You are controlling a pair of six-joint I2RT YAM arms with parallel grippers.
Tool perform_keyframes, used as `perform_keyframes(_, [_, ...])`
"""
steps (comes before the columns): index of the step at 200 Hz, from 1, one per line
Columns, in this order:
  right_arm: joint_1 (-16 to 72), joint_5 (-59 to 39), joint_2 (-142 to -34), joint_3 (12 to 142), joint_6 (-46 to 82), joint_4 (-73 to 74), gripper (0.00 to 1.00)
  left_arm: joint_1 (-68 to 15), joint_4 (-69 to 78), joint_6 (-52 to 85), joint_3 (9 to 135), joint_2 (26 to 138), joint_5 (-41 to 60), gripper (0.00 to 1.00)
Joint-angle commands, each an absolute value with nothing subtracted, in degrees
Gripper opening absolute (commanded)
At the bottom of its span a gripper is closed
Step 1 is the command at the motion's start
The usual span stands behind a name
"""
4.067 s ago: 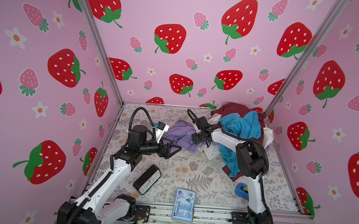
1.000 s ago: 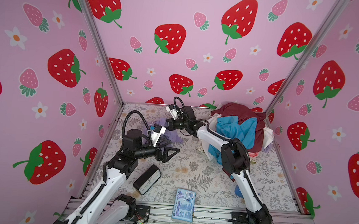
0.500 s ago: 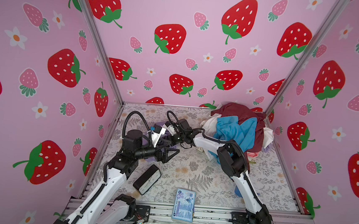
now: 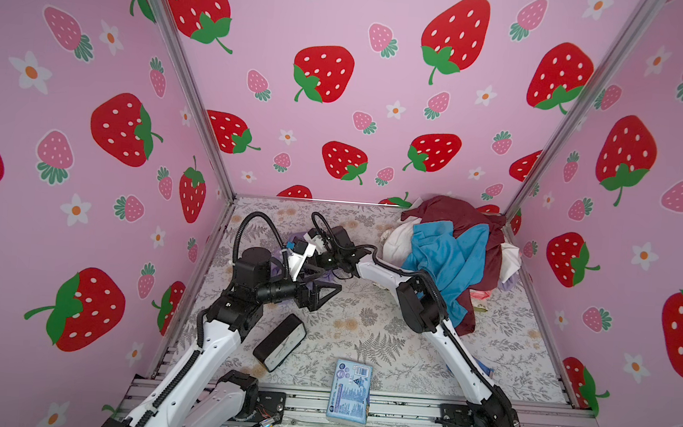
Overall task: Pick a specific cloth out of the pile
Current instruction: 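Carry the lavender shirt toward the left gripper and release it on the table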
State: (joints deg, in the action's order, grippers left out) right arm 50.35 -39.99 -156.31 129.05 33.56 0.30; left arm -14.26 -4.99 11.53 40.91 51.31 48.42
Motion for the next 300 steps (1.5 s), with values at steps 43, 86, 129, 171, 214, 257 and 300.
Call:
perform_keyframes(43, [50.9,-41.6,-163.8,135.2,54.2,25.2,0.52,-14.5,-5.2,10.0,41.1,51.2,48.1,0.99])
perform_keyframes(86, [50.9,-39.4,-168.7,142.2,60.8,34.6,0.55,-14.6,-5.1,10.2,41.1,51.3,47.9,0.99])
perform_keyframes(129, [50.7,-44.2,-164.2,139.2,56.0,35.4,0.78,-14.6,-5.0,10.3,41.3,51.2,47.9,0.99])
perform_keyframes(171, [50.3,-51.0,-156.2,133.1,50.1,35.1,1.0,-14.6,-6.0,9.8,41.1,49.6,47.8,0.99])
perform_keyframes(214, [49.4,-55.4,-149.9,130.7,44.3,27.0,1.0,-14.6,-7.3,9.5,41.5,47.2,46.6,0.99])
perform_keyframes(257, [46.4,-53.9,-139.4,121.5,32.3,11.8,1.0,-14.8,-9.6,9.1,42.6,45.5,45.1,0.99])
perform_keyframes(300, [41.5,-42.8,-122.9,105.4,20.5,-2.0,1.0,-14.9,-17.1,8.3,46.0,45.2,35.8,0.99])
